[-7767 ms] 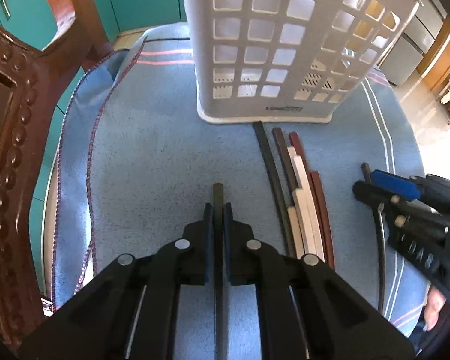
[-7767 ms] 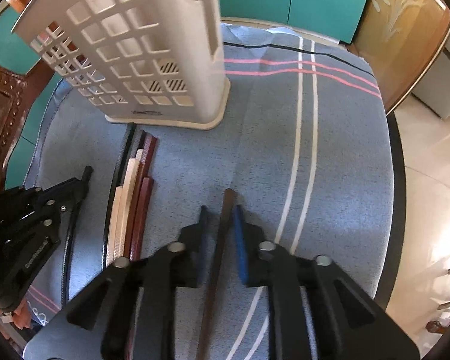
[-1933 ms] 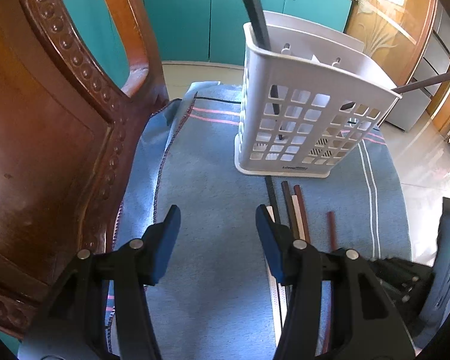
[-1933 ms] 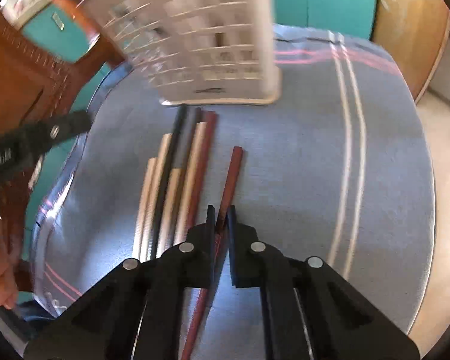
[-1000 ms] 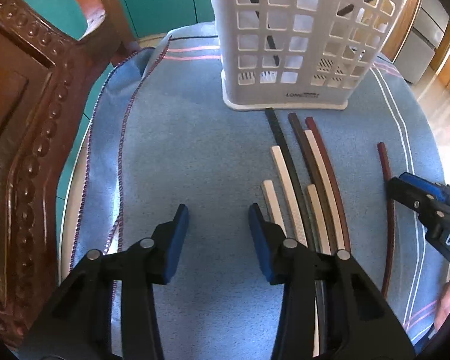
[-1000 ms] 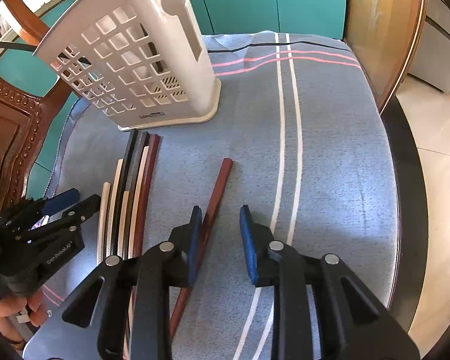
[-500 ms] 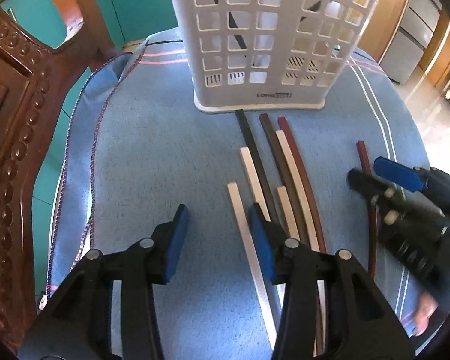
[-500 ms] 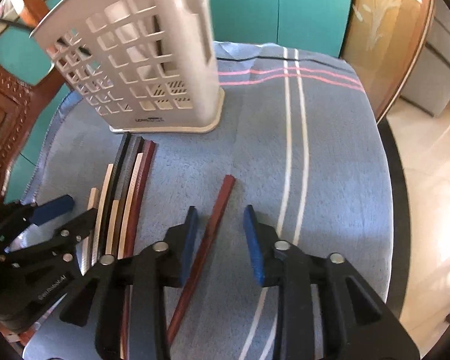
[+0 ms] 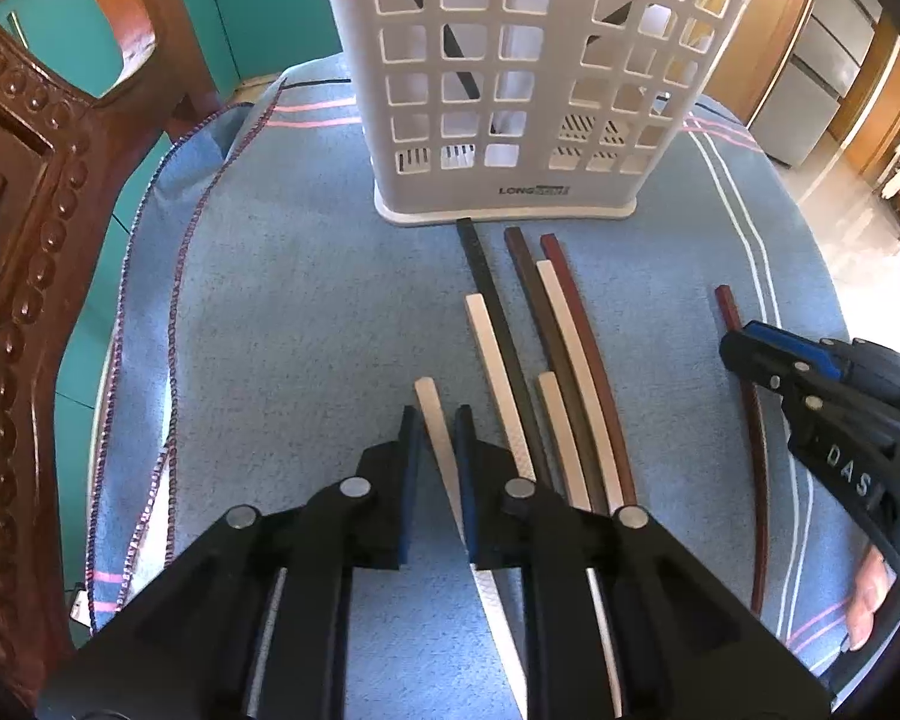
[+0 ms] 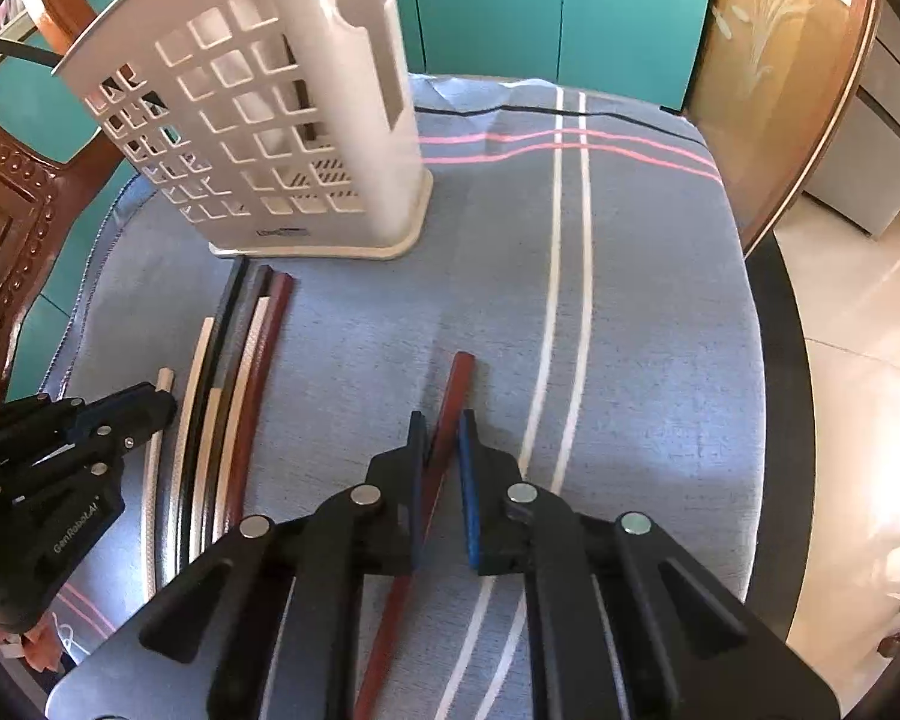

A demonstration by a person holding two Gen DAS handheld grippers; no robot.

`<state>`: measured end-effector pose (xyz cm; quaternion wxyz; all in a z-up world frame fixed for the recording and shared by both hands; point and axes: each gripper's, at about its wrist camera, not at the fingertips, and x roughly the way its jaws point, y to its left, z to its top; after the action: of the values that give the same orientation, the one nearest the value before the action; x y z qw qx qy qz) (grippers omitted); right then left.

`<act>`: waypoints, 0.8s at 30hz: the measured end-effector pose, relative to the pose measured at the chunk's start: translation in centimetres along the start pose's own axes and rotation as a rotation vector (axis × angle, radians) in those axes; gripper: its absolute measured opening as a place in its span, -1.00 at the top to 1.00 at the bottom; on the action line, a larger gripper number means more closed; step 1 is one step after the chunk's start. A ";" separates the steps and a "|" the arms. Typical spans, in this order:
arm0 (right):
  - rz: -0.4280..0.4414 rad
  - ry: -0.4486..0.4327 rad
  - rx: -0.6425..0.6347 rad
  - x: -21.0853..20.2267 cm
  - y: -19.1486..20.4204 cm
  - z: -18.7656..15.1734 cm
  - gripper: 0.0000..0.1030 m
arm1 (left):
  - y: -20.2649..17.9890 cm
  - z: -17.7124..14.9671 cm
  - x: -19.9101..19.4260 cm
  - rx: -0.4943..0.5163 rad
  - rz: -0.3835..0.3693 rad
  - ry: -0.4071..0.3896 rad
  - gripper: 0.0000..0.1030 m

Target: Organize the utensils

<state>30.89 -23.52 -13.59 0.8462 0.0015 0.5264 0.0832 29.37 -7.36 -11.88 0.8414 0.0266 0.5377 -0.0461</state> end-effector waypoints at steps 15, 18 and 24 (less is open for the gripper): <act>-0.080 -0.039 -0.073 0.5 2.9 -0.2 0.36 | -1.1 0.9 2.2 0.004 0.042 -0.026 0.64; -0.063 -0.037 -0.064 0.8 2.2 0.3 0.72 | -1.3 1.0 2.3 -0.003 0.026 -0.025 0.79; -0.016 -0.033 -0.014 0.7 0.9 1.3 0.86 | -0.9 0.8 1.9 -0.037 -0.008 -0.032 0.85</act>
<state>32.27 -22.37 -13.57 0.8553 -0.0071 0.5119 0.0800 30.75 -8.38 -13.28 0.8502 0.0082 0.5249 -0.0401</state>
